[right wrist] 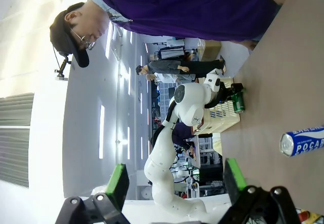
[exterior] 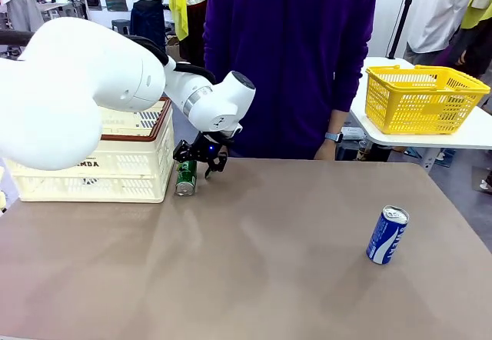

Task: Place the drinks into the Shopping basket.
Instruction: Pick up one drink and place it into the Shopping basket.

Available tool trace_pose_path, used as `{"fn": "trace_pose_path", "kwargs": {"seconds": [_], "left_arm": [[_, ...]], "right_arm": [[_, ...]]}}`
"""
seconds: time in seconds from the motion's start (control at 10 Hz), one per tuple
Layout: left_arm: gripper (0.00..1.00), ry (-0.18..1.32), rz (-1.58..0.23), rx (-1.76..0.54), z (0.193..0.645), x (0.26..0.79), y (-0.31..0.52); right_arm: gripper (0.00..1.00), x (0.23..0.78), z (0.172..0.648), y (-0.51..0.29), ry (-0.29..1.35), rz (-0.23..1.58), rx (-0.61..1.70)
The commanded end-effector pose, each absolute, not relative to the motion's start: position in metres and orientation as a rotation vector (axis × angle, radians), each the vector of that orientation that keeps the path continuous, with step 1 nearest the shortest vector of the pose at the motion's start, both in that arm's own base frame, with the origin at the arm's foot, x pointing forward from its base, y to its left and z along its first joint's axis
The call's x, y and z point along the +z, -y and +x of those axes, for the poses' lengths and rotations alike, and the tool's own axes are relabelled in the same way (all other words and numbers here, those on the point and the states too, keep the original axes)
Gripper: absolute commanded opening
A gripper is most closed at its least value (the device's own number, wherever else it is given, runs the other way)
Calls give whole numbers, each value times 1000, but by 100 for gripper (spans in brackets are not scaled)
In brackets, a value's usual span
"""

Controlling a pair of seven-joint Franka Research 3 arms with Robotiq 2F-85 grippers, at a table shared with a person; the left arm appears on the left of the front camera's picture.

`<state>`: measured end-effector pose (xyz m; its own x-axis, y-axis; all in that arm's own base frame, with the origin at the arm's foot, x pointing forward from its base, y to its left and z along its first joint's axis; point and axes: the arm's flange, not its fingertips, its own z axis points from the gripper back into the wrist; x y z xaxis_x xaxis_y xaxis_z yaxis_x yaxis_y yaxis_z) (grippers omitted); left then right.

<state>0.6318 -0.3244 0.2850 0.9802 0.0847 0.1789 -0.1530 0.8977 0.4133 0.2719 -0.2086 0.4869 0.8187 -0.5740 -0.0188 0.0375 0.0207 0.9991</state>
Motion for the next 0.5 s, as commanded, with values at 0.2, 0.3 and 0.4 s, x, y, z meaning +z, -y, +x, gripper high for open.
{"fn": "trace_pose_path", "kwargs": {"seconds": [0.2, 0.3, 0.4], "left_arm": [[0, 155, 471, 177, 634, 285, 324], [0, 156, 474, 181, 635, 286, 323], [0, 153, 470, 186, 635, 286, 322]], "right_arm": [[100, 492, 271, 209, 443, 1496, -509], [100, 492, 271, 209, 443, 1496, -509], [100, 492, 271, 209, 443, 1496, -509]]}}
